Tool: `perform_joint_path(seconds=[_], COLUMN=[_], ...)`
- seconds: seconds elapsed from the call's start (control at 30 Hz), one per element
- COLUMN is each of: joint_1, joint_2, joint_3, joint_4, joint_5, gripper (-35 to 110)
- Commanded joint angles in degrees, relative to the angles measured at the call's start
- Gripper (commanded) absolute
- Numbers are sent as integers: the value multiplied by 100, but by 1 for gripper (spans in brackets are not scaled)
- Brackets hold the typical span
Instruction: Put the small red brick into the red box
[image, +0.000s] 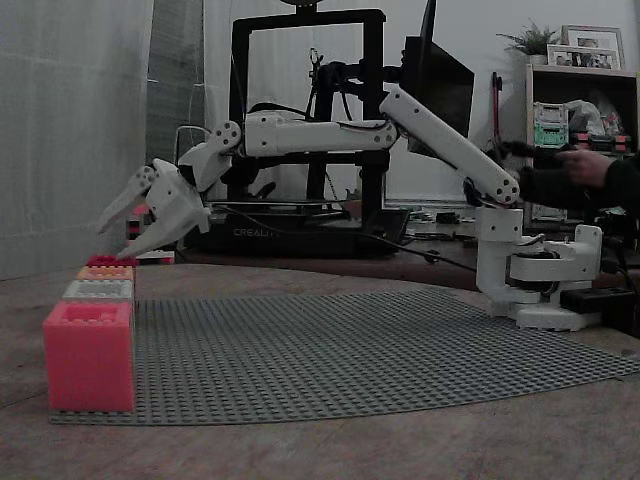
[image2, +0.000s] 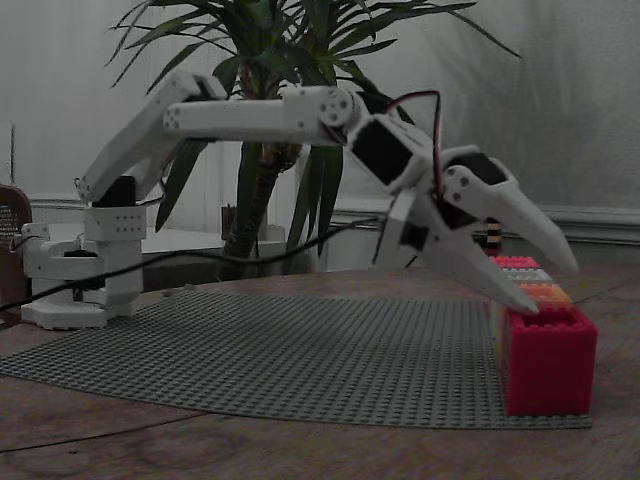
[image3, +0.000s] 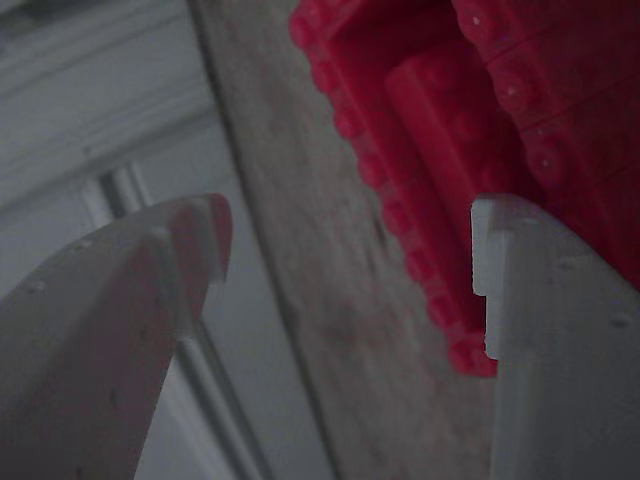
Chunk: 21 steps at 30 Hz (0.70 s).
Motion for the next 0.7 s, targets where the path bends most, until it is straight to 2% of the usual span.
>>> perform_joint_path(seconds=[0.0, 0.1, 0.23, 0.47, 0.57, 0.67], joint_1=[0, -97, -246, -677, -923, -1169], joint_2=[1995, 3296, 4869, 7550, 8771, 9853], joint_3=[1125, 2241, 3867, 7893, 9563, 10731], joint_4=[-387, -545, -352, -149, -123, 35], joint_5=[79, -193, -782, -2338, -2602, -2417], gripper=[15, 0, 0, 0, 0, 0])
